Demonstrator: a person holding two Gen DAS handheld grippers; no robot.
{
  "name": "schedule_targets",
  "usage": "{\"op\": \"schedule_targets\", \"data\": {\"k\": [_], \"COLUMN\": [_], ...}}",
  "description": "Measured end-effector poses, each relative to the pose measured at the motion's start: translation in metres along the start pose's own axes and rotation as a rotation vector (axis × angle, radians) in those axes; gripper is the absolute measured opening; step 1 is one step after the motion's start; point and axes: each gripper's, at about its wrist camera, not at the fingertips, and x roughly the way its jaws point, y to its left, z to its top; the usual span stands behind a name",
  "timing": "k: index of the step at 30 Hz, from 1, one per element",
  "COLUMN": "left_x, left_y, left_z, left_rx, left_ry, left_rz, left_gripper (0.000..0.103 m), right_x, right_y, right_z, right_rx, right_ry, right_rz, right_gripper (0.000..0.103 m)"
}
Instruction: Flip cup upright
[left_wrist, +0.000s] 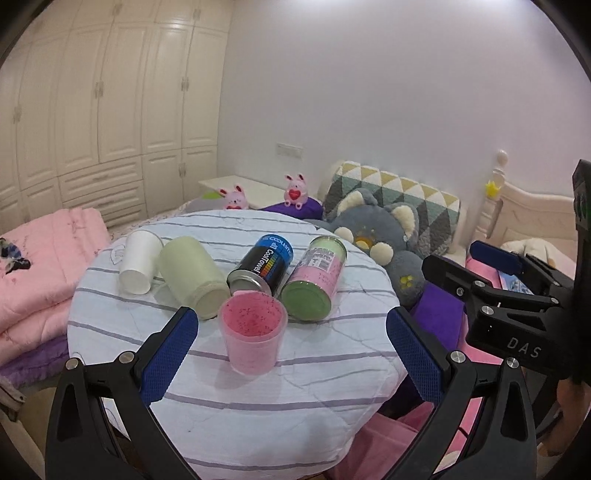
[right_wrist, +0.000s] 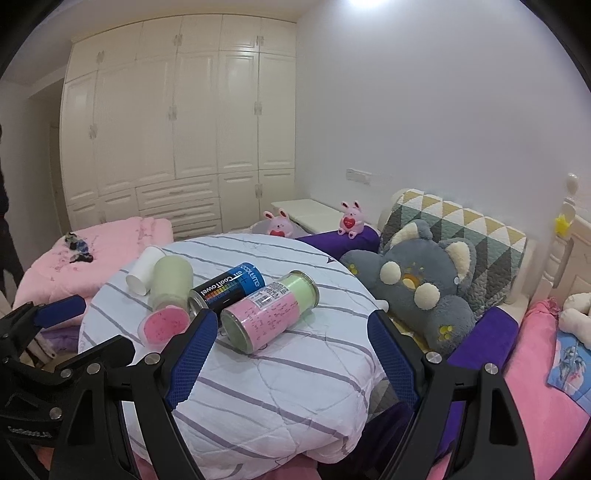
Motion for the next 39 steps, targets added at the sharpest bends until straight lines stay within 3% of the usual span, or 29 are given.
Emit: {"op": "schedule_targets", "data": {"k": [9, 23, 39], "left_x": [-0.004, -0.011, 0.014], "left_y": [0.022, 0.035, 0.034], "left_z": [-0.001, -0.003, -0.01], "left_rx": [-0.023, -0.034, -0.008], "left_ry": [-0.007, -0.02, 0.063], "left_rz": [-0.038, -0.032, 0.028], "left_gripper": [0.103, 0.103, 0.103], "right_x": [-0.004, 0.002, 0.026], "right_y": [0.022, 0.037, 0.028], "right_z": [0.0, 0.0, -0.003], "right_rx": [-0.023, -0.045, -0.017], "right_ry": [-0.016, 0.008, 0.06], "right_rz": [-0.046, -0.049, -0.022], "right_gripper": [0.084, 0.084, 0.084]}}
